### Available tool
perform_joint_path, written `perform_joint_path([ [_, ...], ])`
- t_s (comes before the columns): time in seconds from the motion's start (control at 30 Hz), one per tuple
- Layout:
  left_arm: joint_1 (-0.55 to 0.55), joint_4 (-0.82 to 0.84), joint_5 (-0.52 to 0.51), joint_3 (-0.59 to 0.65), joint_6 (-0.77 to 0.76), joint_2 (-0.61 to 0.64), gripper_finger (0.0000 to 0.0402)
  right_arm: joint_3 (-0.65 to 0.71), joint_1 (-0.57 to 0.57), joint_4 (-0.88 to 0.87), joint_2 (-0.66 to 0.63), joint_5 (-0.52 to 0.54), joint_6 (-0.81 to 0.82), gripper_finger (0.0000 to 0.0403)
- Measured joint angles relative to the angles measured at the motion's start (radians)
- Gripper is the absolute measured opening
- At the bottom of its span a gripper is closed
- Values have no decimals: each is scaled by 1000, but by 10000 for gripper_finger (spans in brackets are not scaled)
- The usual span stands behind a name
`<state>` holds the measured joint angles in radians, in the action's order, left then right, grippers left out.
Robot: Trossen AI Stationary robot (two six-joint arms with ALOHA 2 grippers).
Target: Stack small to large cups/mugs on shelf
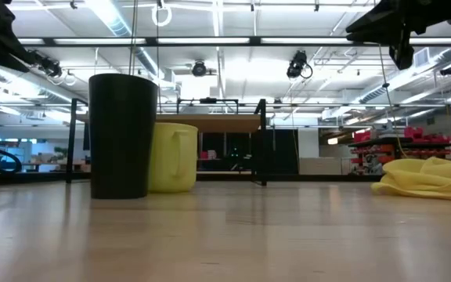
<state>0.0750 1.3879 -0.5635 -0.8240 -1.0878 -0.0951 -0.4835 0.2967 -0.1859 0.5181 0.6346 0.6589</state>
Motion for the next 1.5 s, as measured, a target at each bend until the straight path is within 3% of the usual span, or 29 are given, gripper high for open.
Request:
perform_joint_path([
  [1.07,0,0,0,0,0,0,107,0,0,0,0,0,-3,63],
  [1.2,0,0,0,0,0,0,107,0,0,-3,0,0,-209,63],
  [1.33,0,0,0,0,0,0,107,0,0,-1,0,0,-288,63],
  [1.5,0,0,0,0,0,0,107,0,0,0,0,-1,-160,63],
])
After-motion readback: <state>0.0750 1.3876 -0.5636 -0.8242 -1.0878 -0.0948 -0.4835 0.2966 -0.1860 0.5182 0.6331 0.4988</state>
